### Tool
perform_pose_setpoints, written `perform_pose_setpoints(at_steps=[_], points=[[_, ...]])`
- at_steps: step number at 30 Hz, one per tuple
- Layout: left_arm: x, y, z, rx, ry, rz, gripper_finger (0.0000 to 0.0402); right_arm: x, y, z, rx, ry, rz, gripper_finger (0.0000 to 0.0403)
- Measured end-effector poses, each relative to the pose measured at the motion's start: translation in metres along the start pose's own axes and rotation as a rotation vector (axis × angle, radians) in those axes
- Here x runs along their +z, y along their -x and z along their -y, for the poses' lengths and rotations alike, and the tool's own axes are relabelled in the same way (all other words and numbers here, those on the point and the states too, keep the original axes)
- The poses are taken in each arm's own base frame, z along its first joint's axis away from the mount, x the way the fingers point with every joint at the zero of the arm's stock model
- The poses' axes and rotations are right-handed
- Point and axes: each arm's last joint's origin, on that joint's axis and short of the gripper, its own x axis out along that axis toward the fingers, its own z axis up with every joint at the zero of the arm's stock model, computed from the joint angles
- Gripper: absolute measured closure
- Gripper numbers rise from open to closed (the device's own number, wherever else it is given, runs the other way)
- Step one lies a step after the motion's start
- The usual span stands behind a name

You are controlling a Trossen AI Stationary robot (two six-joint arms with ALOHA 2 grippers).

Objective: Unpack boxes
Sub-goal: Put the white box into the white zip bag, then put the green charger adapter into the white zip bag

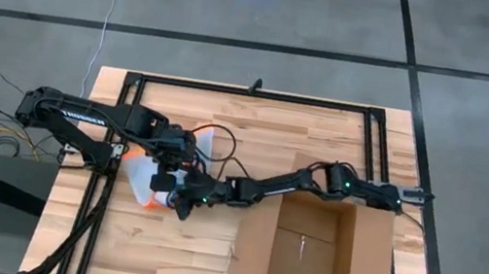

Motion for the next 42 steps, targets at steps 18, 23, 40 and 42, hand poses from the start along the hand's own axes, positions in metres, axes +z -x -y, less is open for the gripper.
perform_pose_setpoints(at_steps=[18,23,40,42], points=[[0.0,0.0,0.001,0.013,-0.034,0.001,0.0401,0.041,0.056,-0.073,0.162,0.35,-0.114,0.027],[-0.001,0.0,0.001,0.015,-0.033,-0.005,0.0401,0.062,0.089,-0.086,0.13,0.425,-0.157,0.027],[-0.002,0.0,0.001,0.019,-0.088,-0.015,0.0401,0.046,0.309,-0.172,-0.157,0.337,-0.435,0.027],[-0.002,0.0,0.001,0.018,-0.091,-0.015,0.0402,0.031,0.325,-0.18,-0.162,0.354,-0.492,0.027]])
